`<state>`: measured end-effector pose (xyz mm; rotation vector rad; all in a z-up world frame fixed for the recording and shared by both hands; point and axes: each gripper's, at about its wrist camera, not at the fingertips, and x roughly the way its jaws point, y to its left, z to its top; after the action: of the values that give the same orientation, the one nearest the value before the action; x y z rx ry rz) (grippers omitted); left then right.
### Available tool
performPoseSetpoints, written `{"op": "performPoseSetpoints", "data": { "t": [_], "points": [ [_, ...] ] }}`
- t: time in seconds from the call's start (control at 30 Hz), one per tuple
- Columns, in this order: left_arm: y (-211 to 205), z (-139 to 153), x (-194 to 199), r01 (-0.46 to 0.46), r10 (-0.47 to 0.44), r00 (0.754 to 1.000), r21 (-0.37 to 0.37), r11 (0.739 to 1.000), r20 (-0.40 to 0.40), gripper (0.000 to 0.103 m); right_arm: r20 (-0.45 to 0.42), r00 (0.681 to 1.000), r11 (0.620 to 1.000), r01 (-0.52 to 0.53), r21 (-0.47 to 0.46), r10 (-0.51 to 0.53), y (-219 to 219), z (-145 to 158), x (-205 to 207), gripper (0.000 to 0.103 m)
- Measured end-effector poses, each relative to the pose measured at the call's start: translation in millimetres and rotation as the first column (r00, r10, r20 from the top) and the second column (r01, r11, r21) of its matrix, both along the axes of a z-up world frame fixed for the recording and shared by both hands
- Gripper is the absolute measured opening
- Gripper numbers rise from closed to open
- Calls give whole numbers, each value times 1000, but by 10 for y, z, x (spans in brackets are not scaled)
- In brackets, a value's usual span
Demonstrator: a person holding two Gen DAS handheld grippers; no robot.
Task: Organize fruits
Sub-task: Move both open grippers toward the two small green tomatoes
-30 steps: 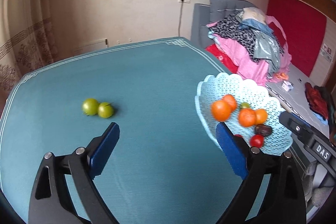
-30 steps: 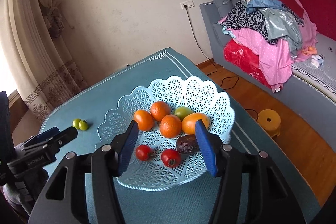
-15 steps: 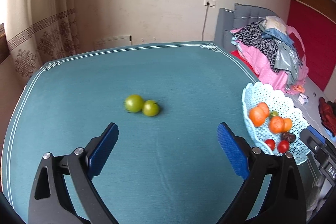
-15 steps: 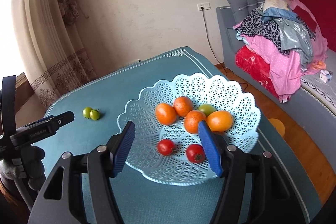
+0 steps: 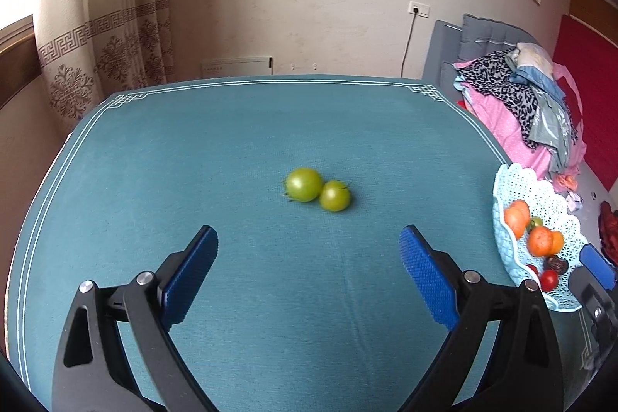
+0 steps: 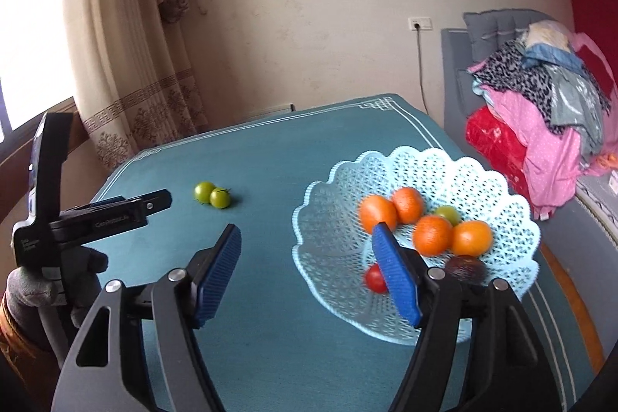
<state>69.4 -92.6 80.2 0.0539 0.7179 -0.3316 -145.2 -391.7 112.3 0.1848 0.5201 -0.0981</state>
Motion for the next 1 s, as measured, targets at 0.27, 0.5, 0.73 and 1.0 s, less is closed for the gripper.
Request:
{"op": "performPoseSetpoints", "data": {
  "t": [0.27, 0.5, 0.73, 1.0],
  "points": [
    [156, -71, 65, -82, 81, 996, 40, 996, 23, 96, -10, 994, 992, -105, -68, 105, 385, 44, 172, 73],
    [298, -77, 137, -147, 143, 988, 68, 987, 55, 96, -52, 982, 978, -184, -96, 180, 635, 13, 478, 73],
    [453, -92, 186, -209, 203, 976, 78, 975, 76, 96, -162, 964, 972, -226, -61, 213, 724, -233, 927, 73],
    [681, -163, 254, -269, 268, 962, 33, 963, 47, 96, -256, 944, 977, -212, 3, 206, 729, -537, 1465, 73]
  ]
}}
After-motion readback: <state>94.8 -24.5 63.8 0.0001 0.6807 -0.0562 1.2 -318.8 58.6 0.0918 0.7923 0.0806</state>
